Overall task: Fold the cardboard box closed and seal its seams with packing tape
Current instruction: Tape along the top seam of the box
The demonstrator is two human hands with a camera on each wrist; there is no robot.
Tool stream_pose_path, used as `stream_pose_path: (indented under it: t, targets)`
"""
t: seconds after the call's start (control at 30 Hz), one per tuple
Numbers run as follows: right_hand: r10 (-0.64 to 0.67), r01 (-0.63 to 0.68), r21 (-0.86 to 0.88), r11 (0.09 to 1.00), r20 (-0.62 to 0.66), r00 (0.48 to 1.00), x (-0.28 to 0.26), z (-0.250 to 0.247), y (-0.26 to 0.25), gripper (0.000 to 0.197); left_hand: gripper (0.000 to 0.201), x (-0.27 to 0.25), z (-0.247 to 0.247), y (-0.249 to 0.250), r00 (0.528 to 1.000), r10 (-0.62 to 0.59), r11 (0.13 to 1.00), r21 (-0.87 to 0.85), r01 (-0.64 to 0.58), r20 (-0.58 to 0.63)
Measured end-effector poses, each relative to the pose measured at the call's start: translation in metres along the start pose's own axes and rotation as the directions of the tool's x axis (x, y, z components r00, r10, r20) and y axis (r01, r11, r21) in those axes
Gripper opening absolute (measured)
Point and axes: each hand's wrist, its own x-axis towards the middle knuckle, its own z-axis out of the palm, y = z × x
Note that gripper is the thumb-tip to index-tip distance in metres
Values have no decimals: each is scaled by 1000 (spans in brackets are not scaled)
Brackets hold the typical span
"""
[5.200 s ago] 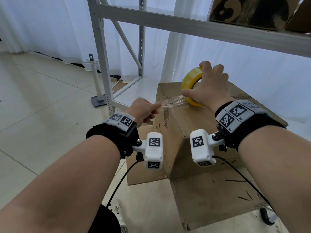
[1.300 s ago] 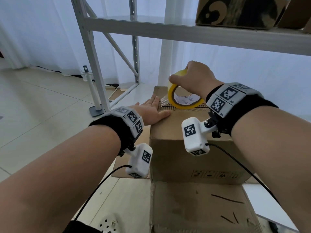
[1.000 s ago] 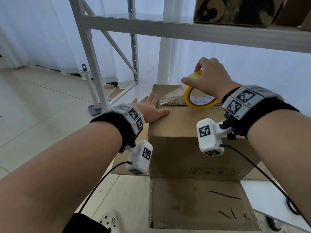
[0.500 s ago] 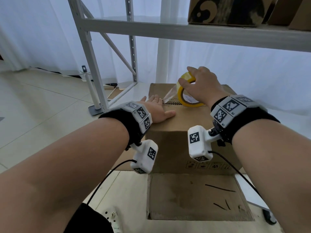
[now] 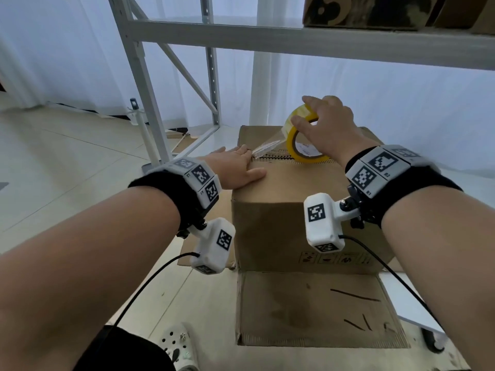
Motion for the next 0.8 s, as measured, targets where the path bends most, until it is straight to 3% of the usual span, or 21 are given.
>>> stream_pose_path:
  t: [0.17,0.33,0.43,0.5,0.57,0.63,0.8]
  targets:
    - [-25,27,78,997,-31,999,-1,2,7,71,91,14,3,19,995,-99,995,-15,99,8]
    - [-10,22,172,985,-74,997,-1,-7,21,79,95,22,10,26,993,-112,980,-169,104,-42]
    - [80,-74,104,992,-55,995,-3,-8,40,57,94,25,12,23,993,-101,975,-204,87,-59]
    - [199,-198,-18,980,29,980,-7,-9,50,46,95,25,13,20,993,-104,970,-225,88,-60]
    - [430,-418,-107,902,132,893,-10,-7,61,78,95,26,16,18,993,-100,968,-238,80,-70]
    - [584,-562,-167,810,147,798,-10,-8,69,113,95,26,18,17,992,-97,967,-244,74,-85]
    - [613,-587,-182,789,182,769,-9,-4,71,133,94,25,19,18,992,-93,968,-241,72,-79]
